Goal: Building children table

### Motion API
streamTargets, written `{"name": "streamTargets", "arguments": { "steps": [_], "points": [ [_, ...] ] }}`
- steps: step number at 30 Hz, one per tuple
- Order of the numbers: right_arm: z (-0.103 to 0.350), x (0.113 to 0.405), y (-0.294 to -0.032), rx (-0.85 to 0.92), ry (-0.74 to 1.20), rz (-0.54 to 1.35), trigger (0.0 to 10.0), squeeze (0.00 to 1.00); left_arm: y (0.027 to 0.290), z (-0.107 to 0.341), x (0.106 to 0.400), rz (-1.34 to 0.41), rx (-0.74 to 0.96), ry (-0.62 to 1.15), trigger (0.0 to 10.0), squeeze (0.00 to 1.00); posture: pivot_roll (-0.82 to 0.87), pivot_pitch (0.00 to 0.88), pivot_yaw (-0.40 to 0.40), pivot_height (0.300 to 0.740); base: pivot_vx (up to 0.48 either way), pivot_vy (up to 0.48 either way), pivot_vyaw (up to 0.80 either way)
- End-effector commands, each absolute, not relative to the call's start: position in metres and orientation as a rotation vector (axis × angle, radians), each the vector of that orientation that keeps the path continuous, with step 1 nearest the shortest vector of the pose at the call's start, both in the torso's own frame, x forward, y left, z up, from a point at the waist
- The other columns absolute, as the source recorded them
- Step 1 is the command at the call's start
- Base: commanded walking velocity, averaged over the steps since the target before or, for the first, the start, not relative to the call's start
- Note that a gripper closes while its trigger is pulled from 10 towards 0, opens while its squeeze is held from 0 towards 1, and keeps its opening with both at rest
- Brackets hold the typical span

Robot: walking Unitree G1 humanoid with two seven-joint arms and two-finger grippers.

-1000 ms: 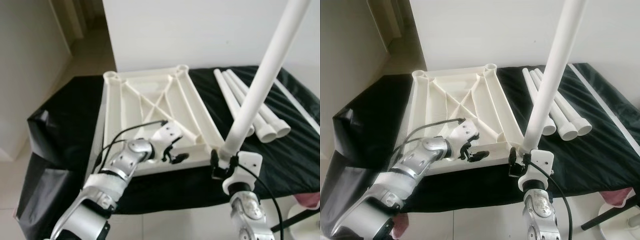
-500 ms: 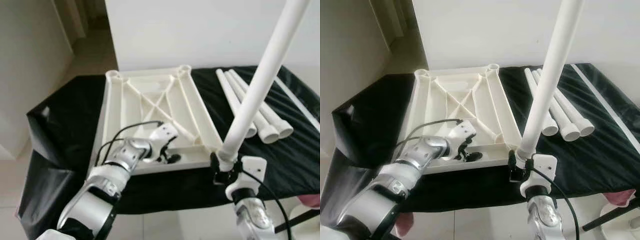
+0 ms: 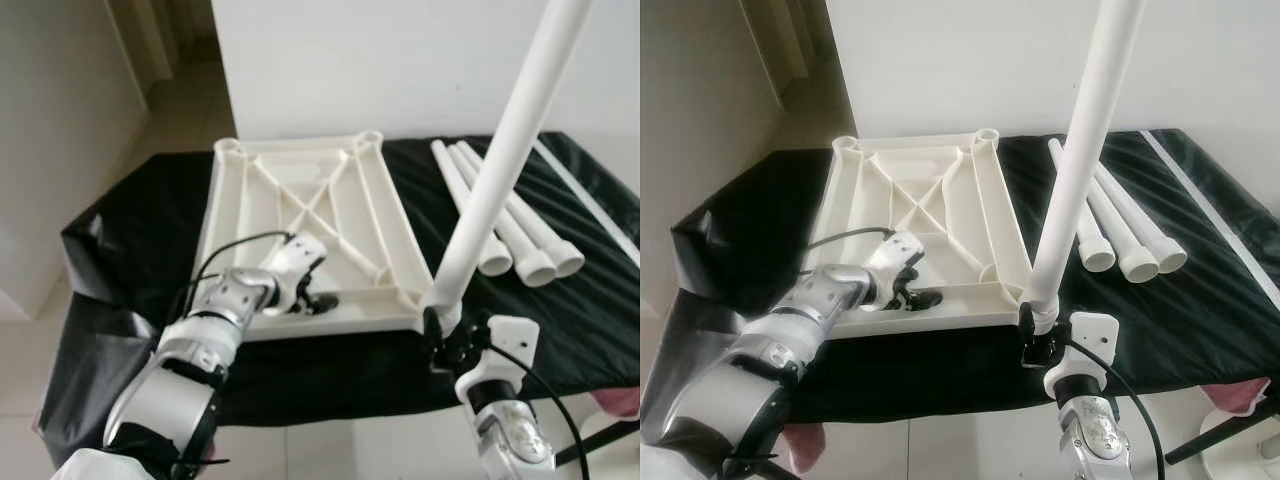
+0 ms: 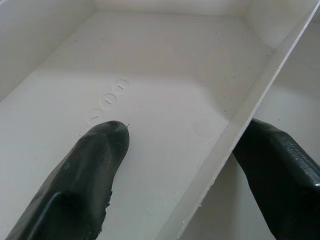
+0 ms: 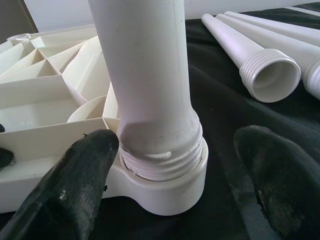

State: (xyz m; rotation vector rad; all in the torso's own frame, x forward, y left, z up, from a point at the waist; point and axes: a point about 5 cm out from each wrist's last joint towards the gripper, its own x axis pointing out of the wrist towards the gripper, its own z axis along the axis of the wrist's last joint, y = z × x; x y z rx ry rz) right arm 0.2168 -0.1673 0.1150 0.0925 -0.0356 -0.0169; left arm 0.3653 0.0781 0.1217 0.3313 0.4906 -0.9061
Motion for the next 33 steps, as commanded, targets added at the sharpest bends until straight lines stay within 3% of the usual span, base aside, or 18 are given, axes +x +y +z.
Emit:
{"name": "streamTargets", "arguments": {
  "steps": [1, 15, 16, 18, 19, 20, 24, 25, 31, 33],
  "points": [
    [0.116, 0.217, -0.166, 0.104, -0.035, -0.013, 10.0, 0.0, 0.097, 0.126, 0.379, -0.546, 0.426, 0.42, 0.0, 0.0, -0.04, 0.0, 0.042, 0.74, 0.0, 0.0, 0.0],
    [0.116, 0.224, -0.171, 0.088, -0.038, -0.026, 10.0, 0.0, 0.073, 0.107, 0.353, -0.902, 0.472, 0.503, 0.0, 0.0, -0.03, 0.0, 0.042, 0.74, 0.0, 0.0, 0.0],
    [0.116, 0.225, -0.171, 0.086, -0.036, -0.029, 10.0, 0.0, 0.069, 0.106, 0.349, -0.955, 0.48, 0.503, 0.9, 0.0, -0.03, 0.0, 0.043, 0.74, 0.0, 0.0, 0.0],
    [0.115, 0.225, -0.171, 0.085, -0.035, -0.031, 10.0, 0.0, 0.067, 0.105, 0.346, -0.99, 0.486, 0.502, 0.9, 0.0, -0.03, 0.0, 0.043, 0.74, 0.0, 0.0, 0.0],
    [0.115, 0.225, -0.172, 0.082, -0.033, -0.034, 10.0, 0.0, 0.064, 0.105, 0.343, -1.02, 0.492, 0.497, 6.4, 0.0, -0.03, 0.0, 0.044, 0.74, 0.0, 0.0, 0.0],
    [0.115, 0.225, -0.172, 0.081, -0.032, -0.037, 10.0, 0.0, 0.063, 0.105, 0.341, -1.036, 0.496, 0.494, 10.0, 0.0, -0.03, 0.0, 0.043, 0.74, 0.0, 0.0, 0.0],
    [0.113, 0.226, -0.176, 0.069, -0.03, -0.055, 10.0, 0.0, 0.059, 0.122, 0.342, -1.089, 0.397, 0.423, 10.0, 0.0, -0.03, 0.0, 0.045, 0.74, 0.0, 0.0, 0.0],
    [0.113, 0.226, -0.18, 0.064, -0.031, -0.073, 10.0, 0.0, 0.064, 0.141, 0.352, -1.055, 0.3, 0.353, 10.0, 0.0, -0.03, 0.0, 0.045, 0.74, 0.0, 0.0, 0.0],
    [0.11, 0.227, -0.183, 0.052, -0.024, -0.102, 10.0, 0.0, 0.08, 0.174, 0.373, -0.922, 0.194, 0.169, 10.0, 0.0, -0.03, 0.0, 0.047, 0.74, 0.0, 0.0, 0.0],
    [0.108, 0.227, -0.183, 0.049, -0.016, -0.105, 10.0, 0.0, 0.1, 0.188, 0.385, -0.803, 0.137, 0.124, 10.0, 0.0, -0.03, 0.0, 0.045, 0.74, 0.0, 0.0, 0.0]
  ]
}}
